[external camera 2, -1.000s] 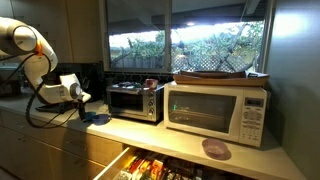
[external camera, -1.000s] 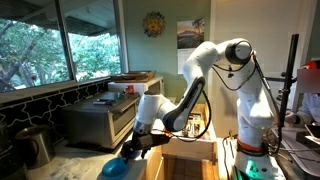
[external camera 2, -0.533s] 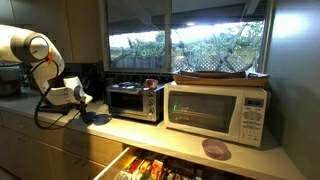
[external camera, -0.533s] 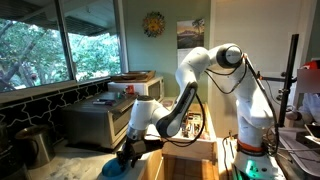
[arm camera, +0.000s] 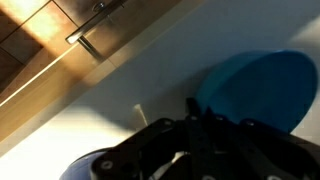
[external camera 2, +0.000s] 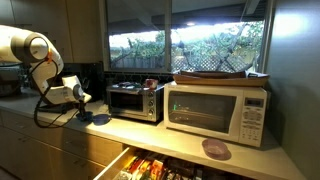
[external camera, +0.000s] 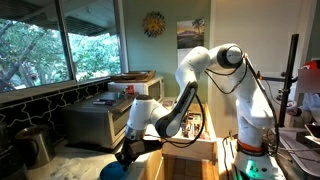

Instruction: Move the blue plate from the left to the right

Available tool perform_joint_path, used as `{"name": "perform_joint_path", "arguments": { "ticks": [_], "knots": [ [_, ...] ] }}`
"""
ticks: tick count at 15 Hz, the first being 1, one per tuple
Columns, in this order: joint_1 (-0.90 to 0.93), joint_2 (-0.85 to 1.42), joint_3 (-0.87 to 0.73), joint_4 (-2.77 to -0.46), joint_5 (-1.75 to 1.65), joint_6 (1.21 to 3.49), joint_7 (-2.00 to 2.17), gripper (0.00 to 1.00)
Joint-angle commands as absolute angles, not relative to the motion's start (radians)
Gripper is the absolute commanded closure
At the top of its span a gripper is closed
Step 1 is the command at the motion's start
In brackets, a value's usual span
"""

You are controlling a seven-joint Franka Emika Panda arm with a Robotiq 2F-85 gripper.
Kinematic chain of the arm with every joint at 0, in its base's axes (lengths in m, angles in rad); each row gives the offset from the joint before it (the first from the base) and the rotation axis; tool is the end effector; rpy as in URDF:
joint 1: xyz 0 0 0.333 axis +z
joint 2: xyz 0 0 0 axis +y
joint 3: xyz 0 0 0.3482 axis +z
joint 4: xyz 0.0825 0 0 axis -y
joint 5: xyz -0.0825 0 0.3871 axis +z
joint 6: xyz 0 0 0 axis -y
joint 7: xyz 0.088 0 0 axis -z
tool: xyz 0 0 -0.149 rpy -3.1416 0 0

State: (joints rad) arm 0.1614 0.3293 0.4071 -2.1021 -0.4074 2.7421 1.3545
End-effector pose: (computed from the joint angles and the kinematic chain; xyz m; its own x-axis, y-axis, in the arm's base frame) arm 0.5342 0.3429 0.2974 0.8522 -0.4782 0.2121 -0.4143 -0.8645 -0.2846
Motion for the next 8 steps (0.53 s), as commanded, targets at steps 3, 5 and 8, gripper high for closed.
{"name": "perform_joint_path", "arguments": {
  "ticks": [3,5,8],
  "knots": [
    [0.332,0.228,0.243,-2.138,-0.34,2.726,1.337,0.99],
    [0.359,0.164,0.216,-2.166,-0.347,2.737,1.349,0.99],
    [0.339,0.045,0.223,-2.213,-0.439,2.69,1.452,0.99]
  ]
}}
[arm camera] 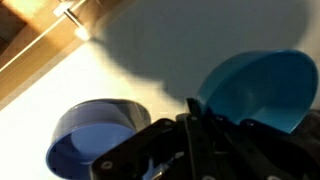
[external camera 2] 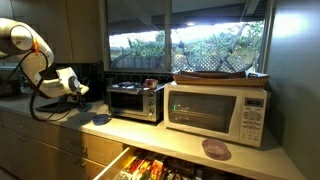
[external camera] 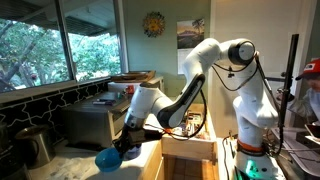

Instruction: Move the blue plate from the left to the right

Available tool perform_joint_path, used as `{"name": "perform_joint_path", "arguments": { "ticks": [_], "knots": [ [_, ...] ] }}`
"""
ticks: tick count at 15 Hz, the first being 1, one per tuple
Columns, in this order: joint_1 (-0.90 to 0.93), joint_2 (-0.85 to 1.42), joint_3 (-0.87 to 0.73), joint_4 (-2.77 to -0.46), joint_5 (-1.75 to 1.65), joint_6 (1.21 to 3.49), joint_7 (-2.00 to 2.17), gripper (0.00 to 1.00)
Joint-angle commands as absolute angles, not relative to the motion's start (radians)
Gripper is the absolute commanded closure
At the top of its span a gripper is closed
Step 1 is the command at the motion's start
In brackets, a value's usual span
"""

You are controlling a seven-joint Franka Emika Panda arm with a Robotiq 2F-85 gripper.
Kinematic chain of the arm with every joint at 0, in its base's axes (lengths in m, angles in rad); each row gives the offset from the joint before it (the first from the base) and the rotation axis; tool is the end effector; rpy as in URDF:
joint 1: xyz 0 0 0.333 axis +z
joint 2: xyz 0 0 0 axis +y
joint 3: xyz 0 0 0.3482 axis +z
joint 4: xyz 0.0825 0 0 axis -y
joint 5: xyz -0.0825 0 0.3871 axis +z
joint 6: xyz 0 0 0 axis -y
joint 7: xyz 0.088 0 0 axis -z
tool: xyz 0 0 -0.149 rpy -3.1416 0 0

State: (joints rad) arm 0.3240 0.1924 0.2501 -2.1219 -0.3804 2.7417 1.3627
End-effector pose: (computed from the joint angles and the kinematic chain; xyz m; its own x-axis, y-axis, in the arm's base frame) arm 0.5257 0.3453 0.3614 0.8161 -0.4905 0.3055 -0.3921 -0.8584 -0.3309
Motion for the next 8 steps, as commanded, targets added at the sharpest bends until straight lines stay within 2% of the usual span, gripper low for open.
{"name": "perform_joint_path", "arguments": {
  "ticks": [1,4,5,6,8],
  "knots": [
    [0.336,-0.008,0.212,-2.24,-0.471,2.645,1.499,0.99],
    [0.297,-0.14,0.225,-2.312,-0.497,2.508,1.59,0.99],
    [0.286,-0.158,0.239,-2.33,-0.463,2.509,1.54,0.99],
    [0.276,-0.076,0.251,-2.246,-0.466,2.527,1.527,0.96],
    [0.261,-0.131,0.261,-2.292,-0.462,2.515,1.524,0.96]
  ]
}}
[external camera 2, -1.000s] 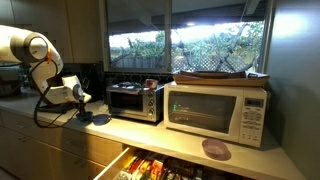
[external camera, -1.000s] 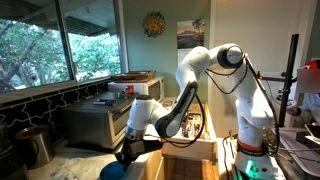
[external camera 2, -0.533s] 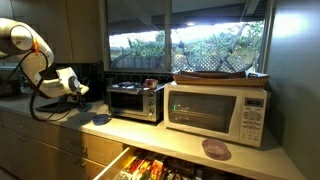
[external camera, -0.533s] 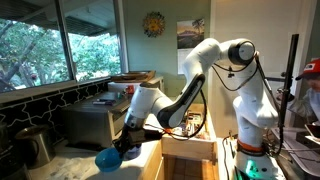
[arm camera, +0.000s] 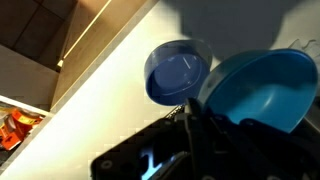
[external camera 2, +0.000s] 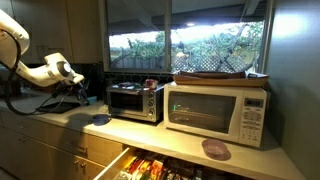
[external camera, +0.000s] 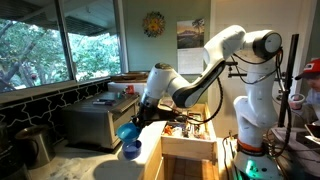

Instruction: Move the blue plate from the left to the right

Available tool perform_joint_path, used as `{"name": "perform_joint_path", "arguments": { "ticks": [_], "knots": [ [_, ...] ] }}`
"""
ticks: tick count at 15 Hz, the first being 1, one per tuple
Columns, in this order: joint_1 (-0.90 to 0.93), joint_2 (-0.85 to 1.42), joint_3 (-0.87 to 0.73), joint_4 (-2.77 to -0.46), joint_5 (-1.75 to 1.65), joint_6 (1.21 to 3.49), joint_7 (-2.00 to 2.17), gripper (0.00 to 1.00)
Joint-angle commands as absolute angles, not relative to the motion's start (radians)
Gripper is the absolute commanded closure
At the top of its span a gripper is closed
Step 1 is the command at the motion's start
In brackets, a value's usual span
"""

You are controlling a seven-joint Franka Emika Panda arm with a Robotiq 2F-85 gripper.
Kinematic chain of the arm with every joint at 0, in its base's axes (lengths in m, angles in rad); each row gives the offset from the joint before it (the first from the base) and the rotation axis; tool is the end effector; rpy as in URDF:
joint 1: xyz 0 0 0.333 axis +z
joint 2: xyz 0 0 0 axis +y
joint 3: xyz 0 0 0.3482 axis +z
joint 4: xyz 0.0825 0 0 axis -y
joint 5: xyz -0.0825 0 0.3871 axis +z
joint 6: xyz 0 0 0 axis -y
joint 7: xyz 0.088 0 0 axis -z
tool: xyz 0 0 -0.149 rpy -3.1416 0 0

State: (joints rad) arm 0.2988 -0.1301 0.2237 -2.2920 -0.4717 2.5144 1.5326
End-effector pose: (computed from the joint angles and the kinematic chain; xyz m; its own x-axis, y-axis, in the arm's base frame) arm 0.4701 0.2644 0.4322 0.6802 -0.6066 0.4115 -0.5598 -0.7923 -0.2427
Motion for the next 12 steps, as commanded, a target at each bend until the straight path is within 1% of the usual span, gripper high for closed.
{"name": "perform_joint_path", "arguments": {
  "ticks": [1,5,11,12],
  "knots": [
    [0.258,-0.143,0.263,-2.304,-0.461,2.516,1.524,0.99],
    [0.181,-0.234,0.282,-2.322,-0.639,2.328,1.655,0.99],
    [0.128,-0.302,0.29,-2.336,-0.706,2.057,1.779,0.99],
    [0.13,-0.305,0.286,-2.336,-0.703,2.056,1.797,0.99]
  ]
}}
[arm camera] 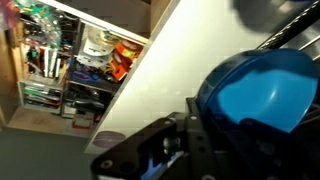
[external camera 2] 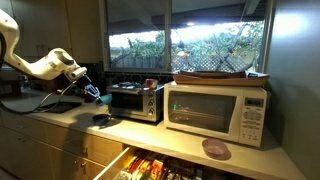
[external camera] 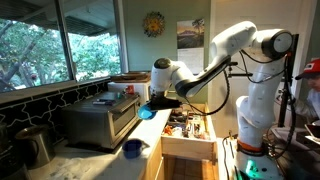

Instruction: Move the blue plate from the left to the right

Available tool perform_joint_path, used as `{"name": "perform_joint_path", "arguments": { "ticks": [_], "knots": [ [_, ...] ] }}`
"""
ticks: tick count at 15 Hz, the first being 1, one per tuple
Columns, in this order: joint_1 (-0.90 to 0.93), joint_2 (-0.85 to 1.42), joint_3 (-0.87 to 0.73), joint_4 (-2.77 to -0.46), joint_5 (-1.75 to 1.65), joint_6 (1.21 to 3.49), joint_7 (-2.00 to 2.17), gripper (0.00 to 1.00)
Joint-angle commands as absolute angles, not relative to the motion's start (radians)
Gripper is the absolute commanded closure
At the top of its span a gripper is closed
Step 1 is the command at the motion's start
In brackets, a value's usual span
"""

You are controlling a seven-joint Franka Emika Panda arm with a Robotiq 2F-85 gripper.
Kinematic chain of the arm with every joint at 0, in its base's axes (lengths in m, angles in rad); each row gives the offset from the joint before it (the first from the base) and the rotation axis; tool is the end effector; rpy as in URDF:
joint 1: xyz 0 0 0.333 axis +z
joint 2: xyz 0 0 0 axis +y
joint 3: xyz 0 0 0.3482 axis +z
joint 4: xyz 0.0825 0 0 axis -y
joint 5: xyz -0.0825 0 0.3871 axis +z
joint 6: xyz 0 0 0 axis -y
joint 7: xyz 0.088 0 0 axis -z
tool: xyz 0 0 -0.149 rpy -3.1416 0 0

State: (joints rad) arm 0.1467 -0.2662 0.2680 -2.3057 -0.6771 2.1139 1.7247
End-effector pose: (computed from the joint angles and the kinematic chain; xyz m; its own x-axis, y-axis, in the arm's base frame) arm 0.4567 0.1499 0.4624 0.4359 -0.6607 0.6111 -0.8187 -0.5731 -0.0357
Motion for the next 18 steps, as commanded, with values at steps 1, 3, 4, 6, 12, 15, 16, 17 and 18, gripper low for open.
{"name": "perform_joint_path", "arguments": {
  "ticks": [1,3,4,6,12,15,16,17,18],
  "knots": [
    [0.141,-0.274,0.272,-2.306,-0.679,2.082,1.742,0.96],
    [0.139,-0.283,0.272,-2.31,-0.68,2.069,1.76,0.96],
    [0.138,-0.283,0.272,-2.311,-0.68,2.068,1.764,0.99],
    [0.123,-0.308,0.233,-2.321,-0.64,2.101,1.756,0.99],
    [0.022,-0.413,0.097,-2.394,-0.564,2.273,1.751,0.99],
    [-0.039,-0.41,0.08,-2.393,-0.513,2.241,1.754,0.99],
    [-0.067,-0.399,0.106,-2.38,-0.544,2.193,1.787,0.99],
    [-0.057,-0.391,0.1,-2.368,-0.536,2.239,1.743,0.96],
    [-0.069,-0.39,0.1,-2.368,-0.538,2.223,1.747,0.96]
  ]
}}
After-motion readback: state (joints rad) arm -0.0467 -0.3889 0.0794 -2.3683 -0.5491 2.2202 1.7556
